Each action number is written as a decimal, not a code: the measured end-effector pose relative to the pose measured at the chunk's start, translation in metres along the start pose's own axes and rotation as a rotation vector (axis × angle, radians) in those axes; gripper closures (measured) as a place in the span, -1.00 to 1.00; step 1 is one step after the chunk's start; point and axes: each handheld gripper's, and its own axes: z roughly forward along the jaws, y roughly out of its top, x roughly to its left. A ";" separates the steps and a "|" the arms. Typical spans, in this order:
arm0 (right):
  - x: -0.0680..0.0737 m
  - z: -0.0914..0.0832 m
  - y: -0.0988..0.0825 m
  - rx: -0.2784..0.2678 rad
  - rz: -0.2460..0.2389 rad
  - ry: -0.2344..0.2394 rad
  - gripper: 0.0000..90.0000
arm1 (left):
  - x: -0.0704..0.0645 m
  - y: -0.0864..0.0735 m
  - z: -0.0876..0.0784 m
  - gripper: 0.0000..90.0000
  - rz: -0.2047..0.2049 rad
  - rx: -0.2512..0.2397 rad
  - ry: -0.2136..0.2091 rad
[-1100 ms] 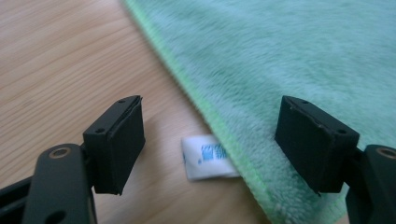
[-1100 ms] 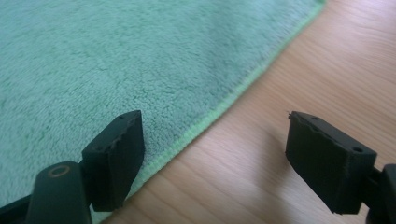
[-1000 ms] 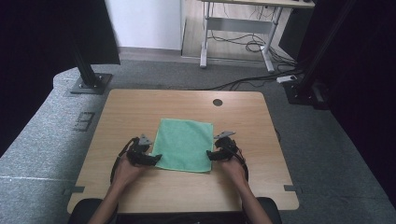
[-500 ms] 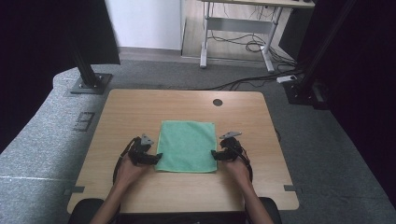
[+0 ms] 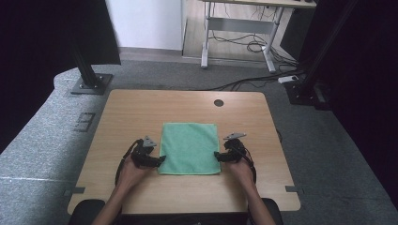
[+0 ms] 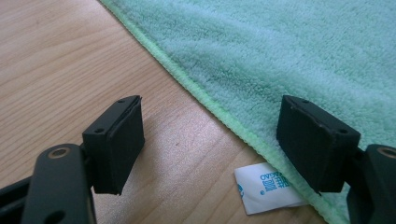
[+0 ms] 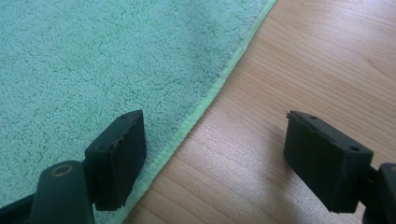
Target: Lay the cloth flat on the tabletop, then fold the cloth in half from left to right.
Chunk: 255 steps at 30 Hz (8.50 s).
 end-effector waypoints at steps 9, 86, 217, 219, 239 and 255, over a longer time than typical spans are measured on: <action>0.001 -0.019 -0.004 -0.031 -0.028 0.060 -0.69 | 0.002 -0.003 -0.020 -0.58 0.030 0.006 -0.007; -0.002 -0.036 -0.033 -0.094 0.011 0.044 -1.00 | 0.013 0.008 -0.009 -1.00 0.004 -0.039 0.015; 0.034 -0.033 -0.014 -0.045 -0.115 0.185 -0.99 | 0.071 0.038 0.045 -0.97 -0.185 0.009 0.121; 0.043 -0.030 -0.012 -0.040 -0.137 0.206 -0.99 | 0.071 0.038 0.045 -0.98 -0.186 0.011 0.122; 0.106 -0.011 0.005 -0.023 -0.264 0.347 -0.94 | 0.071 0.038 0.045 -0.99 -0.186 0.015 0.125; 0.163 -0.002 0.016 -0.005 -0.365 0.467 -0.64 | 0.071 0.038 0.045 -0.98 -0.189 0.010 0.126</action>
